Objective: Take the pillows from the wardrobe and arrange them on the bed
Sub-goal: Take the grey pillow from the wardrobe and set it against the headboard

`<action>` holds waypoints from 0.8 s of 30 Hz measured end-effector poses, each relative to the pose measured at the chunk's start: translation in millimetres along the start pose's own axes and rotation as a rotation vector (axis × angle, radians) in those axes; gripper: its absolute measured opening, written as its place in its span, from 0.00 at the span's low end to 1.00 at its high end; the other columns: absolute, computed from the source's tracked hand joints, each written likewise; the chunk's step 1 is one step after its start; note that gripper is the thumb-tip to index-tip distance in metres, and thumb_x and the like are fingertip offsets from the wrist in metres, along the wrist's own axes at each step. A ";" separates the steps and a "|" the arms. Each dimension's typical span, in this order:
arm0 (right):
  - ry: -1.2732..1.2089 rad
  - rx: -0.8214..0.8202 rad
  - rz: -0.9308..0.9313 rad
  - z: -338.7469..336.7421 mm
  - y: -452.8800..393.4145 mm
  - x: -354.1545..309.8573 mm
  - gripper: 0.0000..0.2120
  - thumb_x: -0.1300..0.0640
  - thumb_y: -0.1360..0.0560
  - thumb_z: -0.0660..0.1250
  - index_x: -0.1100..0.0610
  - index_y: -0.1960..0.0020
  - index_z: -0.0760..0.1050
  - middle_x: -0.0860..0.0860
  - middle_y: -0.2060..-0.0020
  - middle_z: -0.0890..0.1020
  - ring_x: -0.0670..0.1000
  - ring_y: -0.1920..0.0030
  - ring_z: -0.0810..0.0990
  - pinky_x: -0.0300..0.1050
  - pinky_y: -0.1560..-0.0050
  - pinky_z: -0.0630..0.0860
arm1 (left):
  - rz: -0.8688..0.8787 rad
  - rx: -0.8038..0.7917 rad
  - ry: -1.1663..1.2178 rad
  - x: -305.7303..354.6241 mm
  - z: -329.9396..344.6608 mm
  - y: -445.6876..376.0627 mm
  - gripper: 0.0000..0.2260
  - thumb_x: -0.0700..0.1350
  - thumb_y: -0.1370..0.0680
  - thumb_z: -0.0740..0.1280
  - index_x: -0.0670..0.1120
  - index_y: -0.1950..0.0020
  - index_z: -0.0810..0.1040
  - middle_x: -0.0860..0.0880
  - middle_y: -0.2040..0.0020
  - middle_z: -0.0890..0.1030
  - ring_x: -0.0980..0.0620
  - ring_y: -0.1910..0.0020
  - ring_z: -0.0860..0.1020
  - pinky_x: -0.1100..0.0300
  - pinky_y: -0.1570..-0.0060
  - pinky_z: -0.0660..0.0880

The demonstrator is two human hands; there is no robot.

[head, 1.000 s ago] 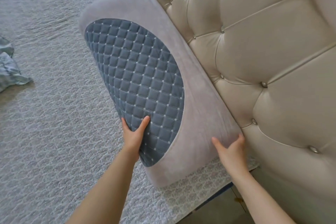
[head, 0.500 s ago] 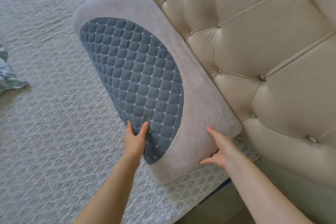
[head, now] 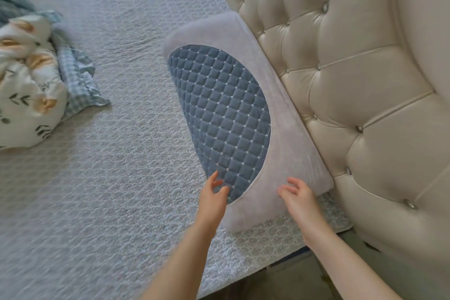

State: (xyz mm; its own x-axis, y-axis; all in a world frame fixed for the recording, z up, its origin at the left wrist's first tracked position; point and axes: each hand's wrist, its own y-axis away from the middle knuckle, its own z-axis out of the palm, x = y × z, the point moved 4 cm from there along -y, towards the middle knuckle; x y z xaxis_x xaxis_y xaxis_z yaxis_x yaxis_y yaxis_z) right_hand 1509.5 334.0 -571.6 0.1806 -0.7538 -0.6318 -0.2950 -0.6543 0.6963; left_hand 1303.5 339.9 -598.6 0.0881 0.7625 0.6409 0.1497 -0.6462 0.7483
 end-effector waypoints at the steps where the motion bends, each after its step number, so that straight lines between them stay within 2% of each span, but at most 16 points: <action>1: 0.066 -0.023 -0.074 2.0 8.3 -11.0 0.18 0.58 0.23 0.65 0.55 0.33 0.70 0.50 0.44 0.77 0.48 0.47 0.75 0.39 0.55 0.71 | -0.010 0.017 0.028 2.3 -2.0 12.5 0.23 0.40 0.20 0.62 0.50 0.25 0.66 0.48 0.34 0.76 0.49 0.38 0.76 0.46 0.37 0.74; 2: 0.130 -0.043 -0.149 4.0 17.4 -21.6 0.16 0.58 0.23 0.65 0.55 0.35 0.71 0.49 0.46 0.78 0.47 0.48 0.75 0.36 0.58 0.69 | -0.009 0.037 0.045 4.2 -4.3 24.9 0.20 0.41 0.20 0.62 0.50 0.27 0.69 0.48 0.37 0.78 0.49 0.40 0.77 0.45 0.37 0.74; 4: 0.227 -0.094 -0.286 10.0 37.5 -42.7 0.14 0.57 0.22 0.64 0.54 0.37 0.72 0.47 0.47 0.77 0.46 0.47 0.75 0.35 0.56 0.70 | 0.017 0.089 0.081 7.6 -11.5 50.1 0.14 0.41 0.20 0.64 0.48 0.34 0.75 0.48 0.43 0.81 0.51 0.46 0.80 0.47 0.41 0.77; 7: 0.335 -0.205 -0.437 25.3 70.1 -64.6 0.12 0.55 0.21 0.63 0.51 0.38 0.71 0.45 0.47 0.76 0.45 0.45 0.74 0.40 0.46 0.72 | 0.067 0.172 0.131 7.8 -29.0 92.6 0.08 0.41 0.20 0.65 0.47 0.44 0.81 0.50 0.52 0.85 0.53 0.53 0.83 0.59 0.53 0.78; 10: 0.443 -0.290 -0.571 44.2 104.6 -77.3 0.12 0.54 0.21 0.63 0.51 0.39 0.72 0.45 0.45 0.77 0.45 0.43 0.74 0.41 0.45 0.71 | 0.127 0.275 0.175 0.9 -52.3 137.8 0.07 0.41 0.20 0.64 0.49 0.50 0.82 0.51 0.59 0.86 0.55 0.59 0.84 0.67 0.63 0.76; 14: 0.585 -0.435 -0.736 78.0 153.7 -81.1 0.12 0.55 0.22 0.64 0.53 0.39 0.74 0.47 0.45 0.79 0.45 0.45 0.76 0.42 0.43 0.74 | 0.147 0.396 0.228 -21.8 -85.7 198.9 0.08 0.40 0.20 0.64 0.48 0.51 0.82 0.50 0.61 0.86 0.55 0.60 0.84 0.65 0.60 0.77; 18: 0.710 -0.608 -0.914 116.6 208.2 -69.3 0.12 0.57 0.22 0.64 0.54 0.39 0.74 0.47 0.45 0.79 0.43 0.46 0.74 0.36 0.46 0.67 | 0.132 0.579 0.273 -58.9 -122.7 264.9 0.09 0.39 0.20 0.63 0.50 0.53 0.81 0.51 0.61 0.86 0.57 0.61 0.83 0.68 0.59 0.76; 22: 0.834 -0.755 -1.028 154.2 263.7 -46.4 0.12 0.56 0.22 0.63 0.52 0.39 0.74 0.44 0.47 0.77 0.43 0.45 0.74 0.36 0.46 0.66 | 0.073 0.799 0.326 -110.2 -154.8 330.2 0.09 0.39 0.21 0.64 0.49 0.54 0.82 0.52 0.62 0.85 0.54 0.59 0.83 0.57 0.52 0.79; 24: 0.888 -0.833 -1.071 174.3 290.7 -32.9 0.11 0.56 0.22 0.63 0.52 0.39 0.74 0.43 0.47 0.76 0.43 0.45 0.73 0.35 0.47 0.64 | 0.044 0.918 0.348 -138.7 -169.0 361.0 0.08 0.38 0.21 0.65 0.48 0.53 0.82 0.51 0.62 0.85 0.55 0.58 0.83 0.55 0.50 0.79</action>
State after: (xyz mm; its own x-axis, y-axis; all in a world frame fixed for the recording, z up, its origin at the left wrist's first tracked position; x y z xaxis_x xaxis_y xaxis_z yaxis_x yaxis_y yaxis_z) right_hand 1254.2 179.2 -407.7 0.5014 0.4432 -0.7431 0.8258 -0.5014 0.2581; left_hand 1178.9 -4.2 -388.4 -0.1612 0.5919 0.7897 0.8736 -0.2867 0.3932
